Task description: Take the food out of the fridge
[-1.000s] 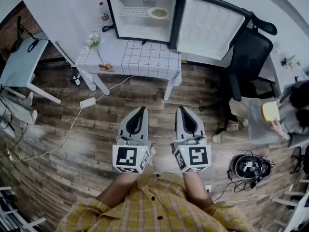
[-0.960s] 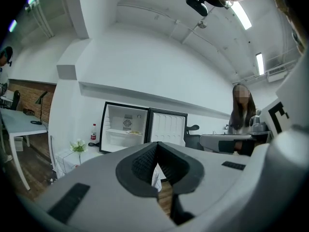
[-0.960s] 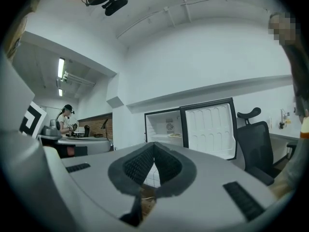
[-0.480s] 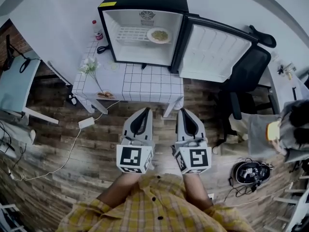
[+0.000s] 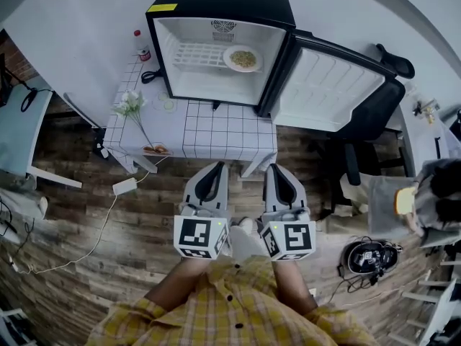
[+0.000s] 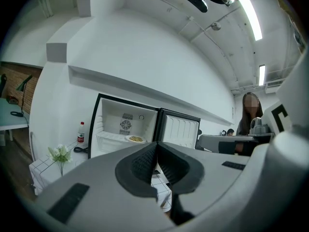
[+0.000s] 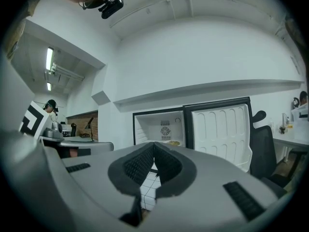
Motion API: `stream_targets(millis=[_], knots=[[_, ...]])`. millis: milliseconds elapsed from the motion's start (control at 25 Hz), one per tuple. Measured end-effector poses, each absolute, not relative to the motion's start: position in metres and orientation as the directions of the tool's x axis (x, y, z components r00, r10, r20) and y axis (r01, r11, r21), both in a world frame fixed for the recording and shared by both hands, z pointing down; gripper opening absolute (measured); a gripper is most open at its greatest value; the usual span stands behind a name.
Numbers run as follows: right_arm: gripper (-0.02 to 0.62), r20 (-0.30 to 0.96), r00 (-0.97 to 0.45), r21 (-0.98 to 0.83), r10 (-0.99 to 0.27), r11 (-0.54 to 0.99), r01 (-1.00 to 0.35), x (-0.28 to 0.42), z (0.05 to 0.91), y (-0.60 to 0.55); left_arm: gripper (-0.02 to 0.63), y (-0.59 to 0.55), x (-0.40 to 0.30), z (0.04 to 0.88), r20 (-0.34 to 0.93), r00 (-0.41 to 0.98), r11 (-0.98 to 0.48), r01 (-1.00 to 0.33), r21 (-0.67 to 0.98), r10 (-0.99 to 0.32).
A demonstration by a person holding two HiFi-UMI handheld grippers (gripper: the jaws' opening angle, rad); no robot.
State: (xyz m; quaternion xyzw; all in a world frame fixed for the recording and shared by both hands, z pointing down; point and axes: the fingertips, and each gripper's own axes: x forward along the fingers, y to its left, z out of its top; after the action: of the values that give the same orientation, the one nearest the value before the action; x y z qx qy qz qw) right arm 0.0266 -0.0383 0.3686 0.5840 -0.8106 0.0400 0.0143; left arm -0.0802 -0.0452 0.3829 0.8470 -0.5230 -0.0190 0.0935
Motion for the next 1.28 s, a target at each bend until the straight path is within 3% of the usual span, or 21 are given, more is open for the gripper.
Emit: stream_targets(millis=[1280], knots=[[0.008, 0.054, -0.401, -0.094, -0.914, 0.395, -0.914, 0.066, 0.379, -0.215, 0.008, -0.236, -0.038, 0.395, 0.119, 0.376, -0.350, -0.916, 0.196, -0.919]])
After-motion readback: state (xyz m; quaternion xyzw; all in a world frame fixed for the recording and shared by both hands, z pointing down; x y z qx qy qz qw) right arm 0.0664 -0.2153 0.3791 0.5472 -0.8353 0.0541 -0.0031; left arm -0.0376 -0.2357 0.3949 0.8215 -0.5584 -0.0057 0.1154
